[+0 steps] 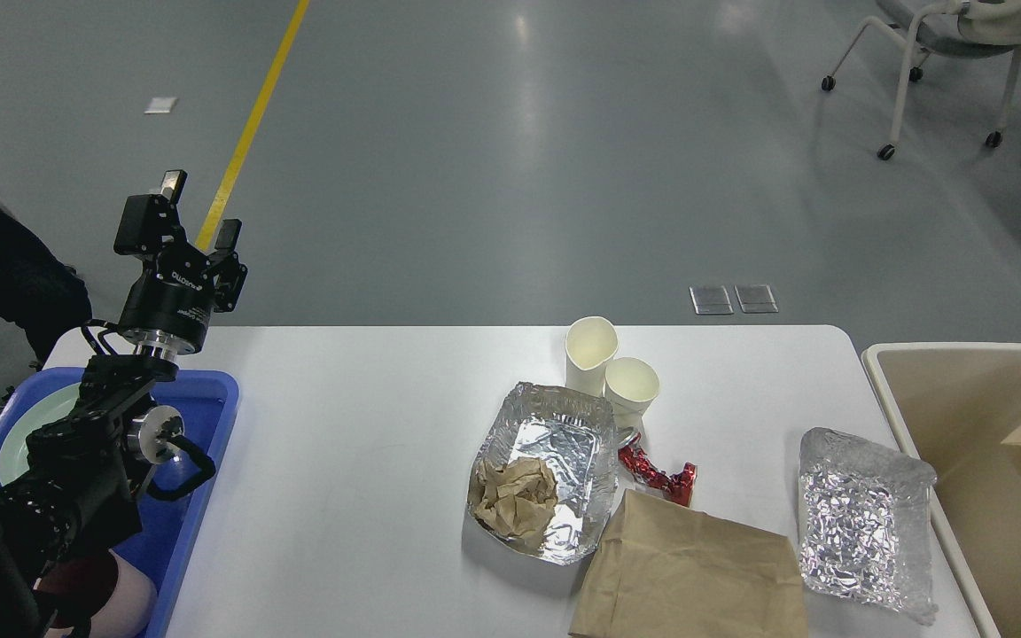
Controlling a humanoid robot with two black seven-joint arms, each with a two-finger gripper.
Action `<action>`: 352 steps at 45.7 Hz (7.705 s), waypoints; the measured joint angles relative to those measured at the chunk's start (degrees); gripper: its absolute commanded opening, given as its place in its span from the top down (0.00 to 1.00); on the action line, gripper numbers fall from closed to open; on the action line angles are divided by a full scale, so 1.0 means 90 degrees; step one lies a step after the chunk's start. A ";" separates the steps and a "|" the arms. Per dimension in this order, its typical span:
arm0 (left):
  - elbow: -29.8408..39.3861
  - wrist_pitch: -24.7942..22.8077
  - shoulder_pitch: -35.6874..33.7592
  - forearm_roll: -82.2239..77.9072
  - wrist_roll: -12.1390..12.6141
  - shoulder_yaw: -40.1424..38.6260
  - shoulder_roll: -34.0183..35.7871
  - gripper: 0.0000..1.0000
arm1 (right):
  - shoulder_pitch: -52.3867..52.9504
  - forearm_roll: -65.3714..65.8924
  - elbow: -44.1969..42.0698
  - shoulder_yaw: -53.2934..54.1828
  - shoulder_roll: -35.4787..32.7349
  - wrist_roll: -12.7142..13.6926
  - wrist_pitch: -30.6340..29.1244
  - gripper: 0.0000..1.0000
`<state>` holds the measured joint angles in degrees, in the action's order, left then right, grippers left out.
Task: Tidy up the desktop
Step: 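Carry the paper bag over the white bin and release it, then move the right gripper back and lower it to the nearer paper cup, then grasp the nearer paper cup with the right gripper, then lift the paper cup and drop it into the white bin, then return the right gripper to the remaining paper cup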
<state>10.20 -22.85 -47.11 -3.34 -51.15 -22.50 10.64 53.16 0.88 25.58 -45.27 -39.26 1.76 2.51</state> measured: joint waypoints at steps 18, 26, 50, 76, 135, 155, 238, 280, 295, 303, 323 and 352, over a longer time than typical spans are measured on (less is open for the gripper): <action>0.0000 0.0000 0.0000 0.0000 0.0000 0.0000 0.0000 0.04 | 0.0670 -0.0025 0.0119 -0.0479 0.0571 -0.0007 0.0006 0.00; 0.0001 0.0000 0.0000 0.0000 0.0000 0.0000 0.0000 0.04 | 0.1641 -0.0029 0.0456 -0.1339 0.1246 -0.0013 -0.0005 0.00; 0.0000 0.0000 0.0000 0.0000 0.0000 0.0000 0.0000 0.04 | 0.5377 -0.0047 0.3566 -0.2053 0.2045 -0.0009 -0.3092 0.00; 0.0000 0.0000 0.0000 0.0000 0.0000 0.0000 0.0000 0.04 | 0.5480 -0.0332 0.4140 -0.1725 0.2238 -0.0030 -0.3052 0.00; 0.0000 0.0000 0.0000 0.0000 0.0000 0.0000 0.0000 0.04 | 0.1799 -0.0318 0.1225 -0.0855 0.4108 0.0017 -0.0810 0.68; 0.0000 0.0000 0.0000 0.0000 0.0000 0.0000 0.0000 0.04 | 0.1681 -0.0466 0.1237 -0.0837 0.4029 0.0030 -0.0894 1.00; -0.0001 -0.0001 0.0000 0.0000 0.0000 0.0000 0.0000 0.04 | 0.0646 -0.0760 0.0599 -0.0156 -0.0032 0.0138 -0.0461 0.15; 0.0000 -0.0001 0.0000 0.0000 0.0000 0.0000 0.0000 0.04 | 0.2610 -0.0769 0.2096 -0.1260 0.1506 0.0110 0.0464 0.00; 0.0000 -0.0001 0.0000 0.0000 0.0000 0.0000 0.0000 0.04 | 0.5045 -0.0780 0.4273 -0.1640 0.2200 0.0108 -0.0649 0.00; 0.0000 0.0000 0.0000 0.0000 0.0000 0.0000 0.0000 0.04 | 0.6158 -0.0786 0.4627 -0.1600 0.2472 0.0107 -0.2291 0.00; 0.0000 0.0000 0.0000 0.0000 0.0000 0.0000 0.0000 0.04 | 0.5116 -0.0791 0.4290 -0.1424 0.3269 0.0116 -0.1294 0.00; 0.0000 0.0000 0.0000 0.0000 0.0000 0.0000 0.0000 0.04 | 0.2878 -0.1026 0.1778 -0.0905 0.4539 0.0156 -0.0295 0.01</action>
<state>10.19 -22.85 -47.11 -3.34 -51.15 -22.50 10.63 79.06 -8.35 41.58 -53.42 1.59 3.16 -0.15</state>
